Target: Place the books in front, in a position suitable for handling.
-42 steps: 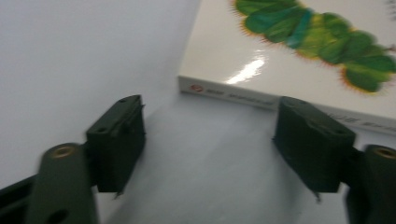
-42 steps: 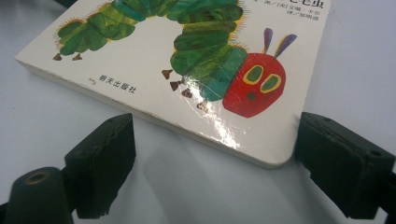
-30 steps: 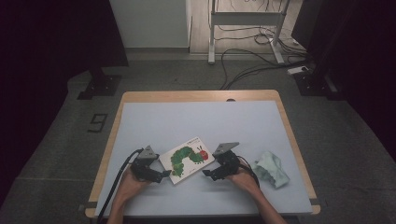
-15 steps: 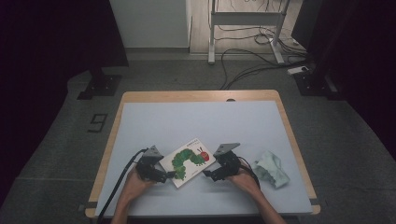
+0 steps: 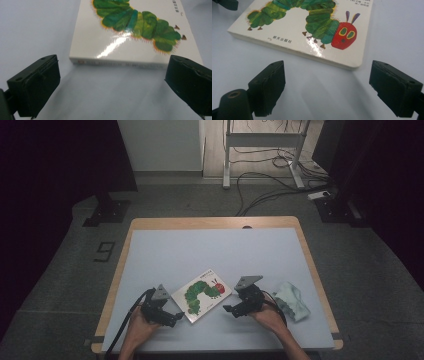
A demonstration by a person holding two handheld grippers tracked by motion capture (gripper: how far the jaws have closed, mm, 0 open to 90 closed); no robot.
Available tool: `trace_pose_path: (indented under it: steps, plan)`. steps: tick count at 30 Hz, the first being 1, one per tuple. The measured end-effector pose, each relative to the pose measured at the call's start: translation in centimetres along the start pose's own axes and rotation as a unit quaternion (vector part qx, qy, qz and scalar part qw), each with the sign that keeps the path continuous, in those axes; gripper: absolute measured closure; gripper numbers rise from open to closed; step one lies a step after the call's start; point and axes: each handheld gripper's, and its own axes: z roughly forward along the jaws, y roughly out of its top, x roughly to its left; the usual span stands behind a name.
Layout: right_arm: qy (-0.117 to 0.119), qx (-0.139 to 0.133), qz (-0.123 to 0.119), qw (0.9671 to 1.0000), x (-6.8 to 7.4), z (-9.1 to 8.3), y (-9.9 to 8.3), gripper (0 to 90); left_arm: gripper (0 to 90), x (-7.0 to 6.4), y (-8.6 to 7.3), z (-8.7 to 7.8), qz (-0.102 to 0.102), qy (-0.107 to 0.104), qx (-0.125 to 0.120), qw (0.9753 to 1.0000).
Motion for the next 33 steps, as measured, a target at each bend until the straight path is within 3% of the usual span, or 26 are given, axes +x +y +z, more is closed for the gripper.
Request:
trace_pose_path:
  steps: [5, 7, 12, 19, 22, 24, 28, 30, 32, 33]
  plan:
    - [-0.013, 0.000, -0.003, 0.9999, 0.3, -2.0, -0.3, 12.8, 0.0, -0.1, -1.3, -0.1, -0.010, 0.001, -0.005, 0.9999]
    - [-0.019, 0.000, -0.001, 0.9998, 0.1, -2.6, -0.6, 12.8, 0.0, -0.3, -1.4, 0.3, -0.007, 0.009, 0.007, 0.9999]
    - [-0.035, 0.000, 0.015, 0.9993, -0.7, -4.1, -1.5, 12.8, 0.0, -0.9, -1.4, 0.7, 0.006, 0.024, 0.007, 0.9997]
    - [-0.077, 0.000, 0.033, 0.9965, -2.2, -7.0, -2.9, 12.8, 0.0, -0.9, -1.4, 0.7, 0.004, 0.026, 0.005, 0.9996]
    - [-0.100, 0.004, 0.046, 0.9939, -3.0, -8.5, -3.8, 12.7, 0.0, -0.9, -1.5, 0.7, 0.004, 0.026, 0.004, 0.9996]
    - [-0.103, 0.005, 0.050, 0.9934, -3.2, -8.7, -3.9, 12.6, 0.0, -0.9, -1.5, 0.7, 0.004, 0.026, 0.004, 0.9996]
    - [-0.138, 0.016, 0.065, 0.9882, -4.3, -10.3, -5.2, 12.7, 0.0, -0.9, -1.5, 0.7, 0.003, 0.026, 0.004, 0.9996]
    - [-0.142, 0.016, 0.068, 0.9874, -4.5, -10.4, -5.4, 13.0, 0.0, -0.9, -1.5, 0.7, 0.003, 0.026, 0.004, 0.9996]
    - [-0.170, 0.023, 0.082, 0.9818, -5.2, -11.0, -6.6, 16.2, 0.0, -0.9, -1.5, 0.7, 0.003, 0.026, 0.004, 0.9996]
    - [-0.170, 0.023, 0.082, 0.9818, -5.2, -11.0, -6.6, 16.2, 0.0, -0.9, -1.5, 0.7, 0.003, 0.026, 0.004, 0.9996]
